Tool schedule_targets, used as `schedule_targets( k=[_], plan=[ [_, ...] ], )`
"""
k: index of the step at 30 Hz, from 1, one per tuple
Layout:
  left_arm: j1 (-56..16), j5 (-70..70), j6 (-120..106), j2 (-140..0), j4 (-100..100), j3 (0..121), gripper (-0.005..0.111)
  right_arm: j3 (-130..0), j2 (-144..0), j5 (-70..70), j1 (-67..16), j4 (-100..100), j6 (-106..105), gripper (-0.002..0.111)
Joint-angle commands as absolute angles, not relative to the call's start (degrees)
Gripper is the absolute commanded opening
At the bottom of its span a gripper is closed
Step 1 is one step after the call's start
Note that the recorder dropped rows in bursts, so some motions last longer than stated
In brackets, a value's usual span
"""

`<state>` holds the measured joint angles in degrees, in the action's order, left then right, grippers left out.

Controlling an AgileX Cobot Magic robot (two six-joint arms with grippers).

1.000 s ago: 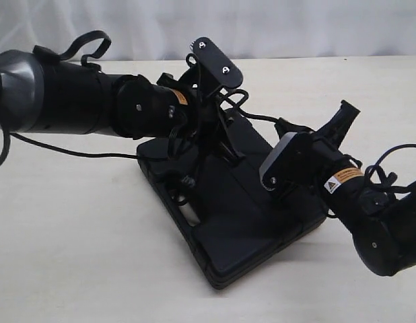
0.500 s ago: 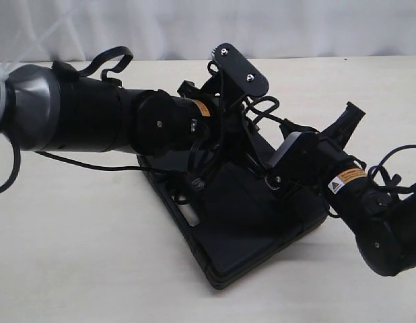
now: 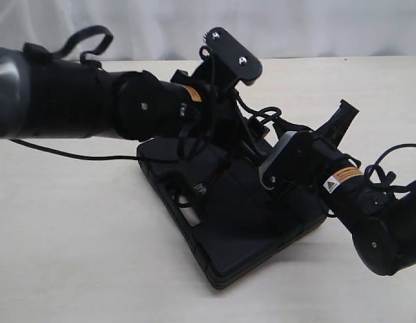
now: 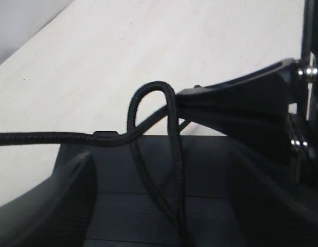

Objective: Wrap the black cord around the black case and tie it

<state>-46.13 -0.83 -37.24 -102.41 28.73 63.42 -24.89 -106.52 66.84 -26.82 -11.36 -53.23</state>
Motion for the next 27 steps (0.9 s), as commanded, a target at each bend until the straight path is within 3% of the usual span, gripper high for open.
schedule_targets(
  k=[1,5,9,12,18,27],
  plan=[
    [-43.95,-2.78,-35.49,-98.05,29.19,63.54,0.066,-24.96,-106.51,67.66,-26.82,-11.00,-52.64,0.004],
    [-43.67,0.00,-35.64,-97.18,27.91,63.54,0.062,-24.96,-106.51,67.66,-26.82,-11.00,-52.54,0.004],
    [-43.89,-3.83,-50.60,-97.42,8.97,63.54,0.054,-24.96,-106.51,67.66,-26.82,-11.00,-51.16,0.004],
    [-43.97,-5.23,-57.72,-98.00,-4.00,63.45,0.054,-24.96,-106.51,67.66,-26.82,-11.00,-51.16,0.004],
    [-43.97,9.04,-60.83,-101.86,-12.72,63.45,0.054,-24.96,-106.51,67.55,-26.82,-11.00,-51.19,0.004],
    [-40.38,8.91,-72.61,-108.92,-22.26,63.45,0.054,-24.96,-106.51,67.58,-26.82,-11.00,-51.19,0.004]
  ],
)
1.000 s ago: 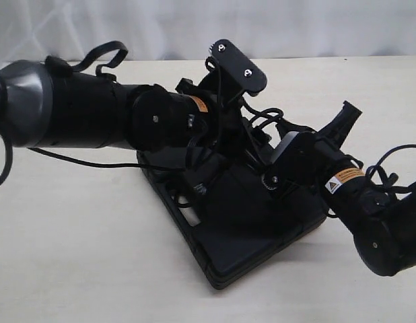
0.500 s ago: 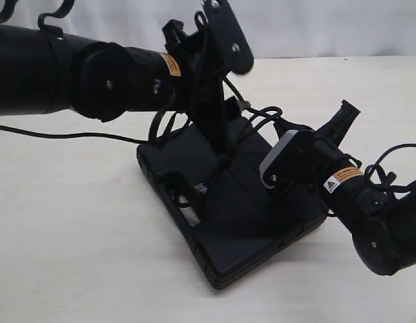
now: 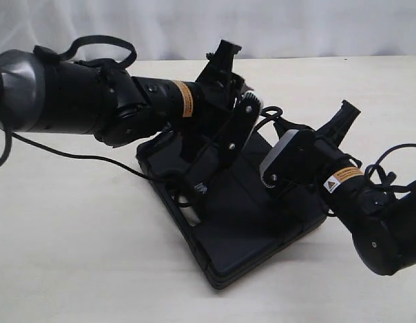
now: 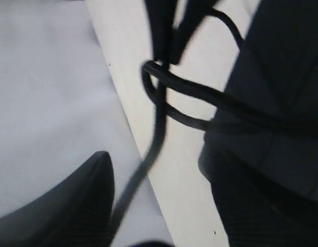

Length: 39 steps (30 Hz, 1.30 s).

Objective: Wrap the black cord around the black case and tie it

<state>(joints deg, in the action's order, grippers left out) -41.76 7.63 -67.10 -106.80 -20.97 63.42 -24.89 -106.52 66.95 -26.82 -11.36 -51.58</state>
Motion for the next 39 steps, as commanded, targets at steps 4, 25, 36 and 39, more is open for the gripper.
schedule_targets(
  k=[4,25,36,39],
  plan=[
    [-39.44,18.46,-73.69,-110.47,-22.26,63.45,0.053,-24.96,-106.51,67.48,-26.82,-10.62,-51.19,0.004],
    [-39.32,29.05,-88.75,-112.46,8.51,64.11,0.000,-25.06,-105.58,67.47,-26.71,-8.38,-36.04,0.033],
    [-39.32,27.11,-88.87,-112.46,12.67,64.11,0.000,-33.00,-89.46,26.79,-26.71,-6.33,-15.57,0.054],
    [-39.32,26.03,-89.11,-112.46,12.67,64.11,0.000,-37.85,-86.41,17.59,-25.91,-12.54,-15.60,0.054]
  ],
)
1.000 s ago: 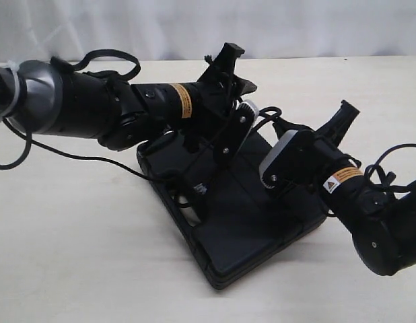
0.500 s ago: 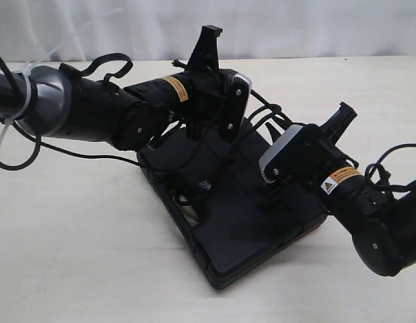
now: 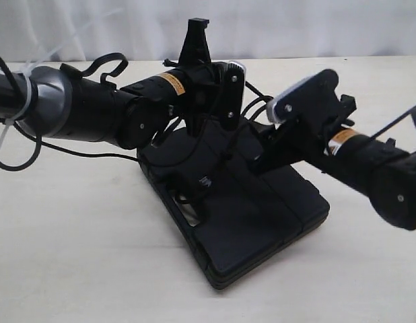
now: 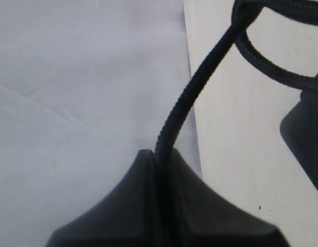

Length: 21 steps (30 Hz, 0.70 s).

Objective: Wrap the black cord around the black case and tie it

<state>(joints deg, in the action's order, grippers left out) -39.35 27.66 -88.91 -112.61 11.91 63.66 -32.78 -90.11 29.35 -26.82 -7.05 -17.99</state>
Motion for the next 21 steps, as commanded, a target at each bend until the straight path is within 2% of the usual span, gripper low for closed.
schedule_targets(
  k=[1,2,5,9,13,18,21],
  plan=[
    [-39.32,26.03,-89.32,-112.46,12.67,64.11,0.000,-39.46,-85.42,13.95,-25.16,-13.86,-15.60,0.054],
    [-39.32,26.03,-89.32,-112.46,12.67,64.11,0.000,-42.27,-83.74,8.49,-23.09,-15.71,-15.60,0.054],
    [-39.32,26.14,-89.45,-112.46,12.69,64.11,0.000,-46.68,-83.84,4.69,-20.72,-15.80,-14.60,0.054],
    [-39.32,26.72,-90.11,-112.46,12.69,64.11,0.000,-53.25,-90.45,-3.28,-22.72,-11.92,-25.76,0.054],
    [-39.32,25.57,-90.11,-112.46,12.93,64.11,0.000,-53.25,-95.18,5.36,-23.88,-11.91,-28.21,0.054],
    [-39.32,25.57,-90.11,-111.68,12.78,64.11,0.000,-53.25,-101.62,12.47,-23.77,-11.91,-28.42,0.032],
    [-39.32,25.57,-90.11,-109.24,12.89,64.11,0.000,-53.25,-105.24,11.72,-21.95,-11.91,-28.45,0.032]
  ],
)
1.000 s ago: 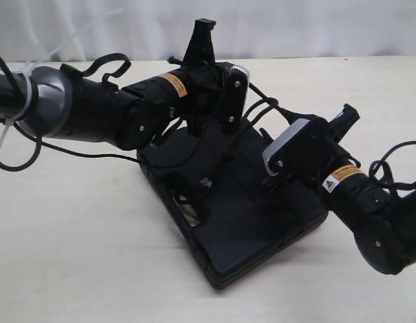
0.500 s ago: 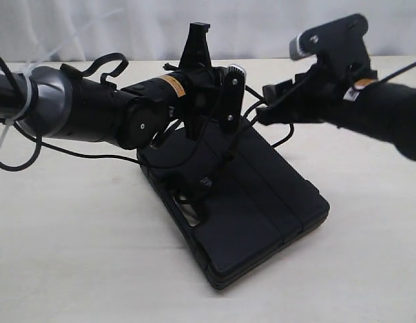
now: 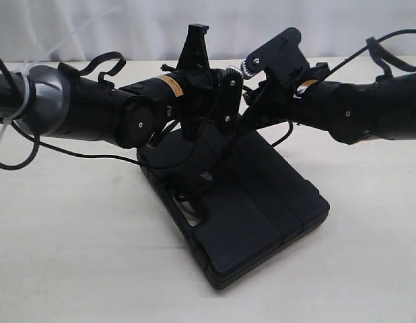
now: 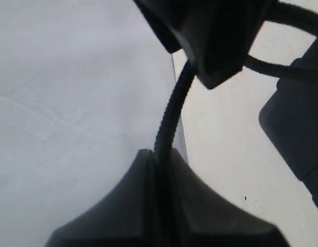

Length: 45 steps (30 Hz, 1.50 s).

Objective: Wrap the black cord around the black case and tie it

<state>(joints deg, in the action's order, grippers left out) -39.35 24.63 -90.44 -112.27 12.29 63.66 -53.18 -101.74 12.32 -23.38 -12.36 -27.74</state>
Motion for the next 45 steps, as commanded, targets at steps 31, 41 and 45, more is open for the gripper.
schedule_targets(
  k=[31,41,45],
  plan=[
    [-40.83,25.60,-86.98,-100.80,11.71,64.11,0.021,-53.14,-107.33,4.62,-14.78,-13.04,-27.50,0.032],
    [-40.83,32.44,-86.56,-101.27,11.33,64.11,0.071,-53.14,-107.33,4.50,-14.78,-13.04,-27.61,0.032],
    [-41.41,39.75,-75.71,-102.17,4.53,64.20,0.072,-53.14,-107.33,4.27,-14.78,-13.04,-27.37,0.032]
  ],
)
